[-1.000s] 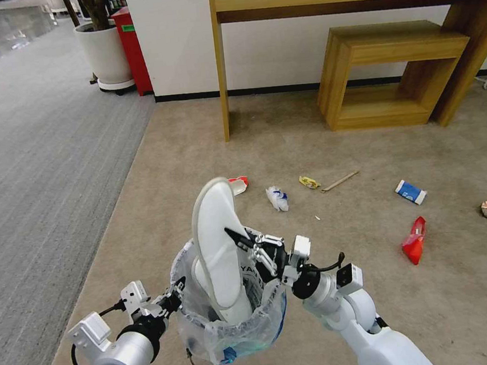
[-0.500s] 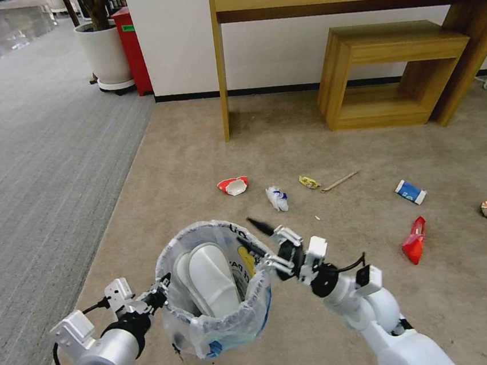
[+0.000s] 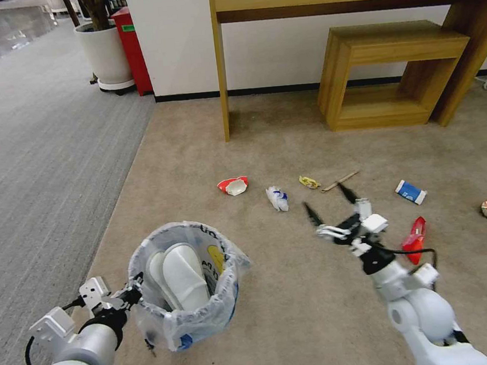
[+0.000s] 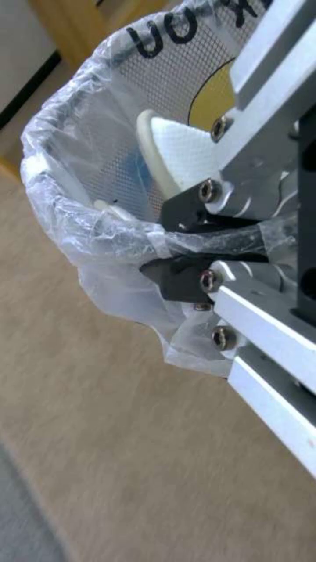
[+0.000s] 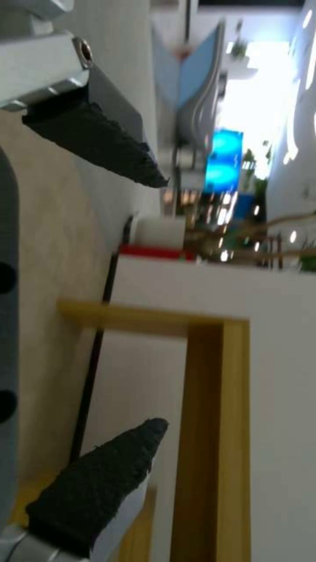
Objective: Pick up the trash bin and place the garbage on the floor into it.
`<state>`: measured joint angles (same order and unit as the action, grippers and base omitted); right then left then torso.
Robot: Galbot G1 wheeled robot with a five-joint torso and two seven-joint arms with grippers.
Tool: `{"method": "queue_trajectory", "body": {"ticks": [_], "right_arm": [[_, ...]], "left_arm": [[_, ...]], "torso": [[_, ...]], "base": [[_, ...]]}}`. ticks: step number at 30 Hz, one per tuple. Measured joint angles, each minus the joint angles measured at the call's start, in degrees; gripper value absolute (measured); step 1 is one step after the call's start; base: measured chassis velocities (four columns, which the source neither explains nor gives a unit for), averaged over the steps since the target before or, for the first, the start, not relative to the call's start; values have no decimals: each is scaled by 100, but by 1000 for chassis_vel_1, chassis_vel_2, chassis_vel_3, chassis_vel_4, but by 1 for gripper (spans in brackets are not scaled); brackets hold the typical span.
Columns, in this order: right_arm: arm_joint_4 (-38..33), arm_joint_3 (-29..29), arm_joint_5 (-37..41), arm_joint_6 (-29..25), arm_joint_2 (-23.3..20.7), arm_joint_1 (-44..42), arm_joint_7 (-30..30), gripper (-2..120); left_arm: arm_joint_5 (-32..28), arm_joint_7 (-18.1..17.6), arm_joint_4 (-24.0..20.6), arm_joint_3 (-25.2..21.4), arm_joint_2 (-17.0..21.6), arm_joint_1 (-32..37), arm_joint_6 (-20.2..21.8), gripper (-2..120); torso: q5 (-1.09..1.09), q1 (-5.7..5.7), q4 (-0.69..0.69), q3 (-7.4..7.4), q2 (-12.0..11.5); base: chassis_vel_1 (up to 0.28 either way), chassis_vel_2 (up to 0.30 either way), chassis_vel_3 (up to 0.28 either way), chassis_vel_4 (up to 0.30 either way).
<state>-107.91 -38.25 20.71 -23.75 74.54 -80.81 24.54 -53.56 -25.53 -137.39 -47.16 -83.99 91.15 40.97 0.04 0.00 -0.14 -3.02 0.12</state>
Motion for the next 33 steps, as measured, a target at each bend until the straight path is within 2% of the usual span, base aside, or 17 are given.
{"method": "queue_trajectory", "body": {"ticks": [3,4,5,7,9,16,23,33], "right_arm": [[29,-175,-6,-23,54,-142,-291,100],[52,-337,-100,-6,83,-244,-739,100],[52,-337,-100,-6,83,-244,-739,100],[60,-509,-224,157,95,-321,-1347,100],[37,-614,-152,320,97,-368,-1631,100],[-89,-755,-61,420,133,-498,-1619,100],[-123,-743,-68,369,208,-558,-1478,100],[-99,-587,-228,292,364,-517,-1425,100]], "left_arm": [[85,6,6,-90,2,11,-44,3],[149,45,5,-140,4,62,-115,3],[149,45,5,-140,4,62,-115,3],[192,111,-12,-149,-1,122,-174,3],[234,135,-18,-146,-5,119,-215,3],[401,153,-23,-115,-11,58,-369,3],[505,-23,-85,-274,12,51,-521,3],[166,-59,-155,-701,134,91,-479,3]], "torso": [[1,0,0,0,0],[1,0,0,0,0],[1,0,0,0,0],[1,0,0,0,0],[1,0,0,0,0],[0,0,0,0,0],[0,0,0,0,0],[-1,0,0,0,0]], "base": [[0,0,0,0],[0,0,0,0],[0,0,0,0],[0,0,0,0],[0,0,0,0],[0,0,0,0],[0,0,0,0],[-91,87,84,-79]]}}
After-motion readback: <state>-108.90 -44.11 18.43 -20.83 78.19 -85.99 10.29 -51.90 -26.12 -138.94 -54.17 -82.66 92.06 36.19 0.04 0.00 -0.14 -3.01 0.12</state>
